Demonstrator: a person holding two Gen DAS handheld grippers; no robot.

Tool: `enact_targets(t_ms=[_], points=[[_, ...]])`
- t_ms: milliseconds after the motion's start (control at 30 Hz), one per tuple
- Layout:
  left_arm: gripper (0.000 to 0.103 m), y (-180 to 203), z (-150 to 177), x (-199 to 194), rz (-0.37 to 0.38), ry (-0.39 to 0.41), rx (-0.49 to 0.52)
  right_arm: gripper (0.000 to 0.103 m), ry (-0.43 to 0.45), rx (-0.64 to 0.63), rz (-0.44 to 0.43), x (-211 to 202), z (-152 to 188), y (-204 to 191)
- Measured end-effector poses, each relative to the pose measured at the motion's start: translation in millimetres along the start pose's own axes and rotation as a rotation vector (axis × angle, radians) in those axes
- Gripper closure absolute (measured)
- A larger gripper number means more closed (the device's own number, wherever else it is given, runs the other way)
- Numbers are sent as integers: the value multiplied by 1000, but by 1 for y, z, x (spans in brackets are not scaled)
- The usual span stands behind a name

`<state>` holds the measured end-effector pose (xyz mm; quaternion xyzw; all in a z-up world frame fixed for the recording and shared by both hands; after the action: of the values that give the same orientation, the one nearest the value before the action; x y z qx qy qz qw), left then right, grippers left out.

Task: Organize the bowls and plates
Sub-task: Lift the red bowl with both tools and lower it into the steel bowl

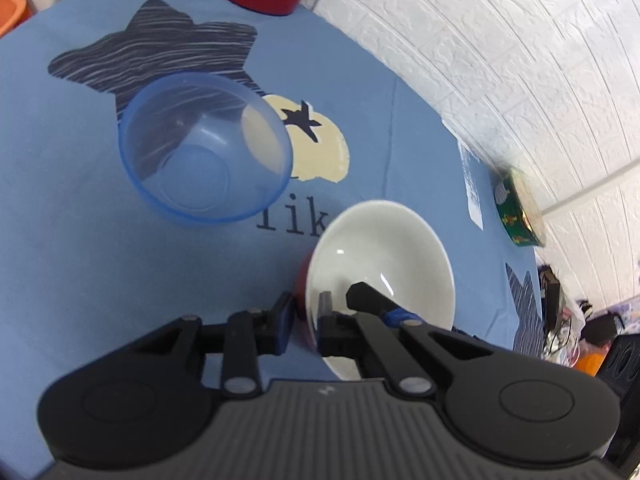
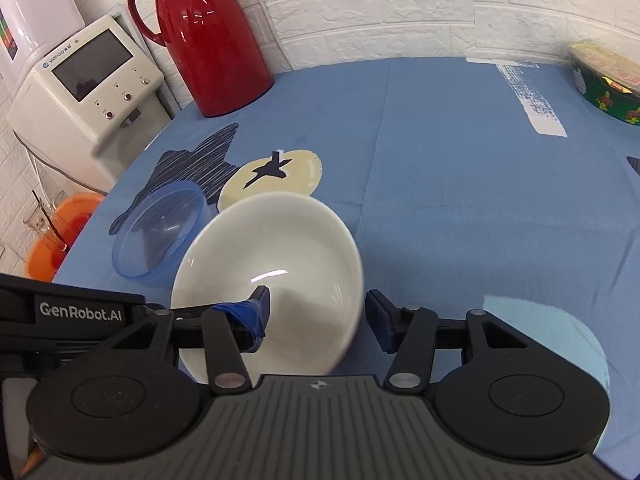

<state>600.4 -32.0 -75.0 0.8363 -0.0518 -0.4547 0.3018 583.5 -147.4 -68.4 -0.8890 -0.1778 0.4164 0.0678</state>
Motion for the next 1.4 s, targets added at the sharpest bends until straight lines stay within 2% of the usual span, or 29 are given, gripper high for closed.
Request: enact_targets(t_ms=[433, 667, 900, 1133, 1400], points=[[103, 7, 63, -42, 10, -107, 80, 64, -104, 111, 49, -54, 62, -13], [103, 22, 104, -95, 66, -148, 103, 64, -53, 70, 88, -121, 86, -31], [103, 25, 167, -147, 96, -189, 143, 64, -42, 84, 126, -178, 142, -42], [103, 9, 219, -165, 91, -219, 170, 64, -62, 124, 135, -192, 193, -47], [103, -9, 245, -153, 74, -273, 160, 63, -91, 167, 126, -184, 225, -42]])
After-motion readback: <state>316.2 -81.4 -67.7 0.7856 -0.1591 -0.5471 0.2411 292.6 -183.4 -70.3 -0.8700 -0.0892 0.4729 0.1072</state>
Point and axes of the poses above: each gripper's, at about its wrist camera, not at the fingertips, and x roughly the way its jaws point, y to its right, z to its underside, the point moved 9 cm from there along x, roughly the way its jaws point, and after that the axes turned 1 degree about y, right-handed, at the moved point
